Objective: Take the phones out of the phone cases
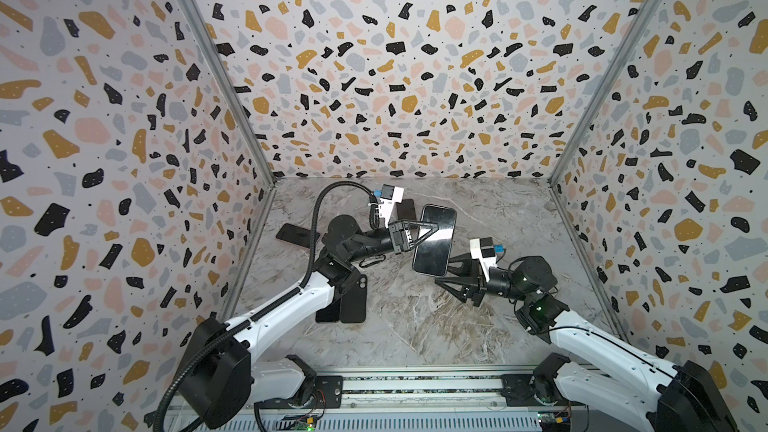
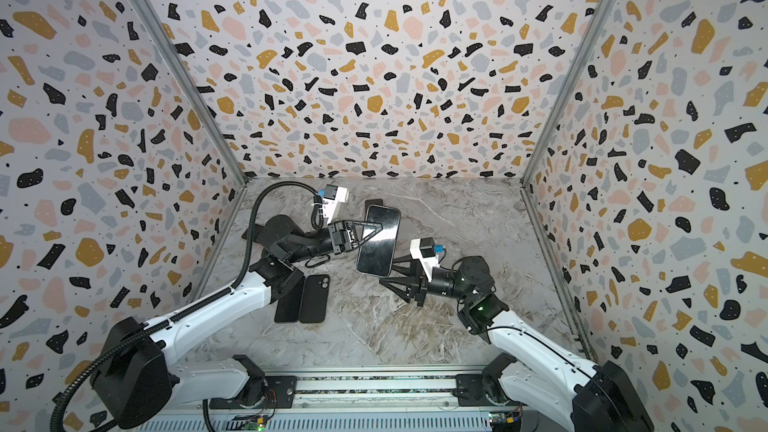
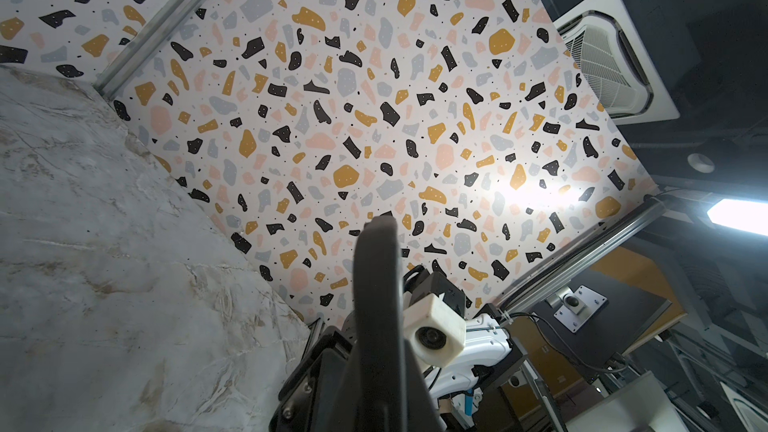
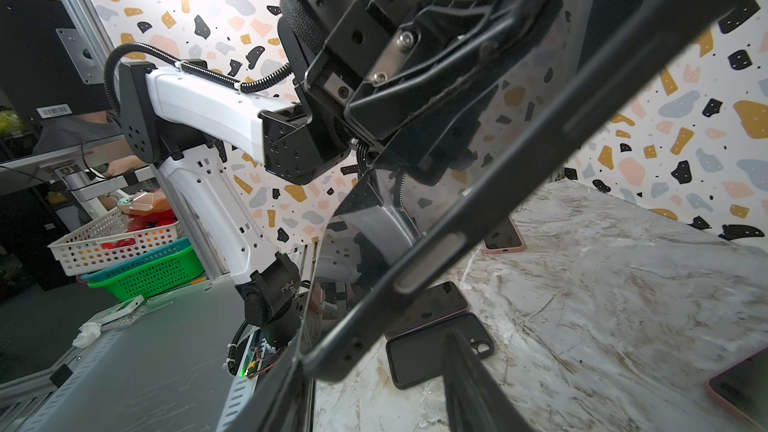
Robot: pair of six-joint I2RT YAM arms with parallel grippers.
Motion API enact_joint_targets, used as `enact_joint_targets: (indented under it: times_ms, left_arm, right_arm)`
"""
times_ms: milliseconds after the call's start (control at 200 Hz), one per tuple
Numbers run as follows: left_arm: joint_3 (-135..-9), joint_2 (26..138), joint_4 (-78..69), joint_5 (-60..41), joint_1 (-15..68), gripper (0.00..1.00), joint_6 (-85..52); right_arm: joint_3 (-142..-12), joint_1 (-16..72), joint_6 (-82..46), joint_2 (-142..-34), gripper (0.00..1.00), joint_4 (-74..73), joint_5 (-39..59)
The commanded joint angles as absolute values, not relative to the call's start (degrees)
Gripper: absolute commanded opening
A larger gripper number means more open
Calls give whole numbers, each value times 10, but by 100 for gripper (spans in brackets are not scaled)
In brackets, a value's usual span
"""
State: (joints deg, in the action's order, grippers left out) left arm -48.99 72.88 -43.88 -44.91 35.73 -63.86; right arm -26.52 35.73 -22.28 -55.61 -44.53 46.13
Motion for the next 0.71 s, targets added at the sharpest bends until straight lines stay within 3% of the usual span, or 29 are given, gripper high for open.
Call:
enact_joint_targets:
  times_ms: [0,701]
  left_arm:
    - [-493,714,-496,-473,377,0,-633]
    - [-480,716,-493,-445,398,0,-622]
  right_arm:
    - [-287,346,-243,-565,51,-467,443]
    - [-269,320,-302,-560,40,-509,446]
